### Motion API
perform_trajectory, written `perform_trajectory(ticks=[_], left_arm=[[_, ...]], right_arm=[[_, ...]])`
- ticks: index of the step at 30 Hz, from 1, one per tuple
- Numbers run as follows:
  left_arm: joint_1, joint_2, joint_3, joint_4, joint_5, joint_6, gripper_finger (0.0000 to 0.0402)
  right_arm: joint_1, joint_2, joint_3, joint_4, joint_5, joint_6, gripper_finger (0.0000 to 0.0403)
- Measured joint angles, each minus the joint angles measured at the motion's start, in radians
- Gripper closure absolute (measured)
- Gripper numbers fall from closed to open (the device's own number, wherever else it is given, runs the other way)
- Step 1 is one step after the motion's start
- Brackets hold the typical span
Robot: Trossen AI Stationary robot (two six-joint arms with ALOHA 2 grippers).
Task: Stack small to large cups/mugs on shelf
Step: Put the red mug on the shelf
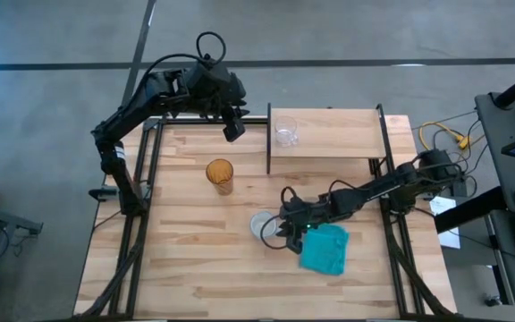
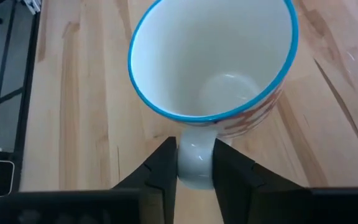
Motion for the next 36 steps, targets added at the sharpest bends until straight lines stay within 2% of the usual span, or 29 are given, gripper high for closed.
perform_trajectory(ticks=[7,17,25,36], left_arm=[[0.000,0.000,0.000,0.000,0.000,0.001,0.0297],[0.000,0.000,0.000,0.000,0.000,0.002,0.0297],[0.000,0.000,0.000,0.000,0.000,0.002,0.0297],[0.000,-0.002,0.000,-0.001,0.000,0.001,0.0297]], right_arm=[[0.001,0.007,-0.002,0.000,0.034,0.013,0.0339],[-0.001,-0.048,0.028,-0.075,0.085,0.015,0.0342],[-0.001,-0.067,0.155,-0.317,0.087,-0.003,0.0342],[-0.001,-0.095,0.353,-0.637,0.244,-0.048,0.0342]])
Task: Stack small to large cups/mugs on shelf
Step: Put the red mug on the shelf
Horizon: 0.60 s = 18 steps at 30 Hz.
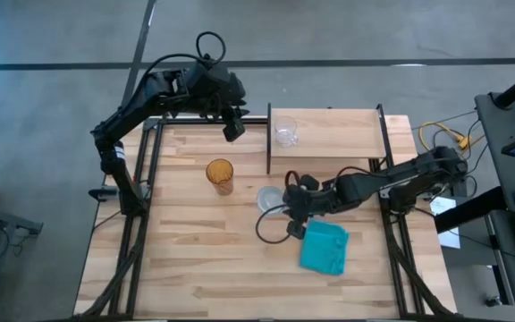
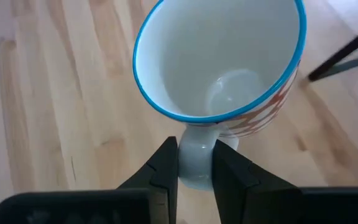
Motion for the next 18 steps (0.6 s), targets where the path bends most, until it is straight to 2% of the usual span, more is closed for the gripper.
perform_trajectory(ticks=[8,18], left_arm=[[0.000,-0.008,0.000,-0.012,0.000,0.000,0.0297],[0.000,-0.010,0.000,-0.036,0.000,-0.001,0.0297]], right_arm=[[0.000,-0.127,0.008,-0.024,0.073,0.021,0.0342],[0.000,-0.361,0.002,-0.235,0.196,0.084,0.0342]])
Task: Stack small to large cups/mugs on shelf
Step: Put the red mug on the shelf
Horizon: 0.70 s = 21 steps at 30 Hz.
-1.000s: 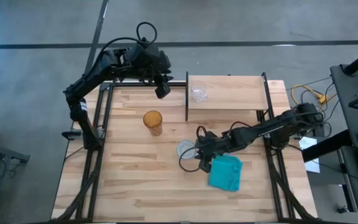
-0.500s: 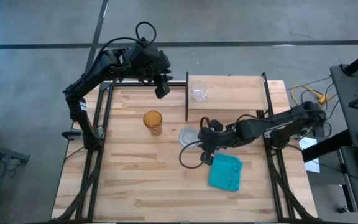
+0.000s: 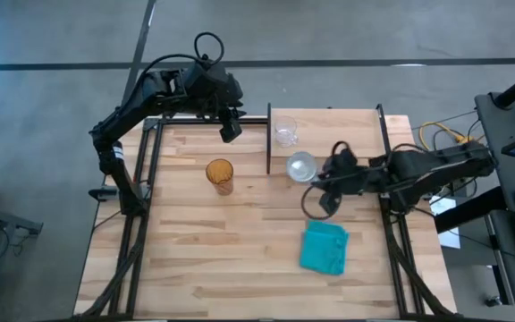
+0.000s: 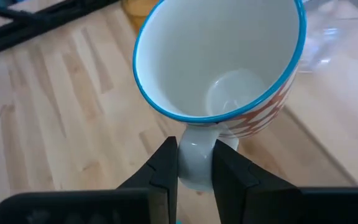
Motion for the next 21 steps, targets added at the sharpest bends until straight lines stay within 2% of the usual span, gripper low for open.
perform_trajectory(ticks=[8,21], left_arm=[[0.000,0.000,0.000,0.004,0.000,-0.008,0.0297],[0.000,0.001,0.000,0.026,0.000,-0.010,0.0297]], right_arm=[[-0.025,-0.109,0.000,-0.118,0.084,0.080,0.0342],[-0.175,-0.113,0.008,-0.139,0.089,0.089,0.0342]])
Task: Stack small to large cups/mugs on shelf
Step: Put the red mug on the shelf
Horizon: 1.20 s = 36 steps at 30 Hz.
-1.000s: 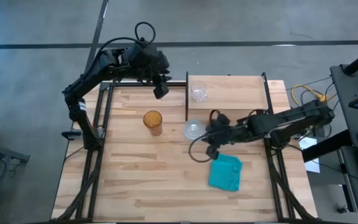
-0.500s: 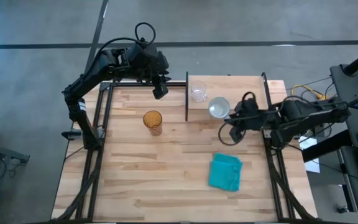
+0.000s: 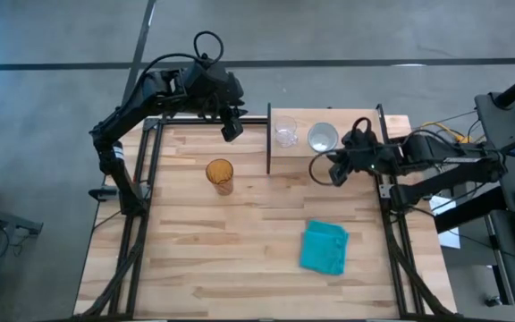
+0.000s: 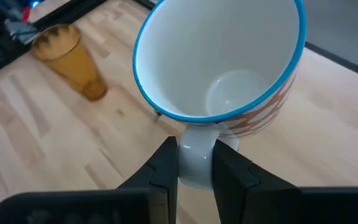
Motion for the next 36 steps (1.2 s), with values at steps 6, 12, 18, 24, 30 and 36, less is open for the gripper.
perform_trajectory(ticks=[6,12,18,24,30,36], left_arm=[[0.000,0.001,0.000,0.000,0.000,0.000,0.0297],[0.000,0.001,0.000,0.003,0.000,0.000,0.0297],[0.000,0.001,0.000,0.013,0.000,0.001,0.0297],[0.000,0.001,0.000,0.022,0.000,0.001,0.0297],[0.000,0.001,0.000,0.021,0.000,0.001,0.0297],[0.000,0.001,0.000,0.021,0.000,0.001,0.0297]], right_arm=[[-0.075,-0.001,0.017,0.002,-0.050,0.009,0.0341],[-0.129,-0.001,0.028,0.002,-0.066,0.007,0.0339],[-0.170,-0.001,0.027,0.036,-0.116,-0.013,0.0342],[-0.201,0.015,0.026,0.074,-0.144,-0.053,0.0342],[-0.234,0.058,0.025,0.076,-0.189,-0.076,0.0342],[-0.275,0.086,0.024,0.077,-0.195,-0.087,0.0342]])
